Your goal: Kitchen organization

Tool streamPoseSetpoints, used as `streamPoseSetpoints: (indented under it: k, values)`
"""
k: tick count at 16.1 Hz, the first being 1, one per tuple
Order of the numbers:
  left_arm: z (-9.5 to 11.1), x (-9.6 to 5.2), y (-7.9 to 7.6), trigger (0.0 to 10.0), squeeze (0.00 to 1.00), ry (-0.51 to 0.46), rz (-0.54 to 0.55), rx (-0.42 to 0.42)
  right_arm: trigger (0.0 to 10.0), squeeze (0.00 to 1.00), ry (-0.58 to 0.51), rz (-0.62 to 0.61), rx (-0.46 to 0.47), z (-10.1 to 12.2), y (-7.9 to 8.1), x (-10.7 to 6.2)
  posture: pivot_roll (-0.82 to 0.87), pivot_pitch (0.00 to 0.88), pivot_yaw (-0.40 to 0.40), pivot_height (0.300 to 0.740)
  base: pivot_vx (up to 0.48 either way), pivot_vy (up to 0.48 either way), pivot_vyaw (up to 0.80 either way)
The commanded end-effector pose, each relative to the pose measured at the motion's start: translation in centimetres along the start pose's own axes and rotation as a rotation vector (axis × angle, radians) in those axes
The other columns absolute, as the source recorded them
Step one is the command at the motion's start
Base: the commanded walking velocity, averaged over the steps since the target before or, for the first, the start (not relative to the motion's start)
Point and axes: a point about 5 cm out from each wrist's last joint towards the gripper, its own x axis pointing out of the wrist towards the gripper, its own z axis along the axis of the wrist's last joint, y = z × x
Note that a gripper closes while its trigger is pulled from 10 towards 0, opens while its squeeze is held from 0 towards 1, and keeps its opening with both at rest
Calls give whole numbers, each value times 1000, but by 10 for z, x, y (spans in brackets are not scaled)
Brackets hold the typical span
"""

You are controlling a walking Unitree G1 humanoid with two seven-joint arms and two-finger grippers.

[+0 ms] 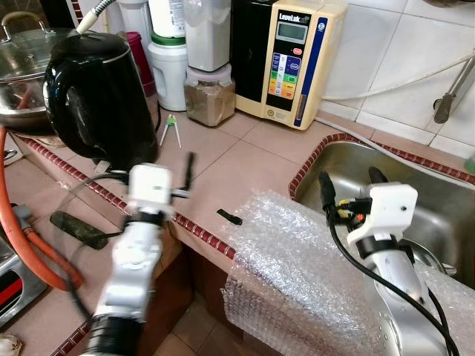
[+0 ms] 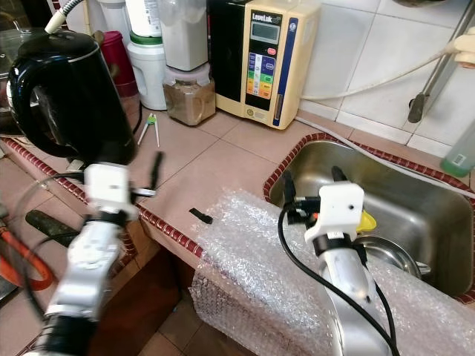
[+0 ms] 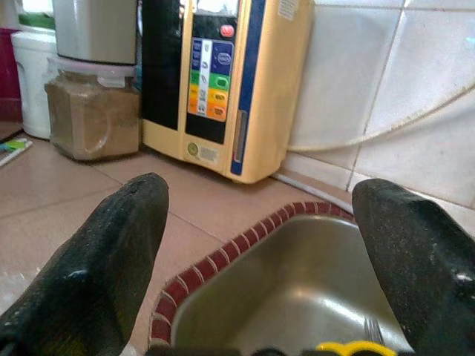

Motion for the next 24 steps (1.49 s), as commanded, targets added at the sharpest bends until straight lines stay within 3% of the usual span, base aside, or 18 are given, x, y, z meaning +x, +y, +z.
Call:
streamPoseSetpoints:
  k: [1,4,5,6,7,16,24]
  values:
    - [0,-3,6,10000,1000,15,19,13,10000,1000,-6,-26,5,3,-3,-3,70,0,-25,740,0,0,0]
    - [1,-3,-1,10000,1000,35,-9,-9,10000,1000,-6,-31,-7,3,-4,-6,62,0,-27,740,0,0,0]
    - [3,-6,-6,10000,220,39,-30,18,10000,1000,-6,-31,-9,3,-4,-7,62,0,-27,740,0,0,0]
    - [3,-6,-6,10000,220,39,-30,18,10000,1000,-6,-31,-9,3,-4,-7,62,0,-27,740,0,0,0]
    - [1,-11,-4,10000,0,49,-27,29,10000,1000,-6,-28,-17,4,-5,-7,60,0,-33,740,0,0,0]
    - [2,-39,12,10000,0,70,9,137,10000,1000,14,19,-4,0,3,-4,118,0,-74,740,0,0,0]
    - [4,-32,9,10000,0,77,14,142,10000,1000,19,26,4,-2,5,-1,115,0,-67,740,0,0,800]
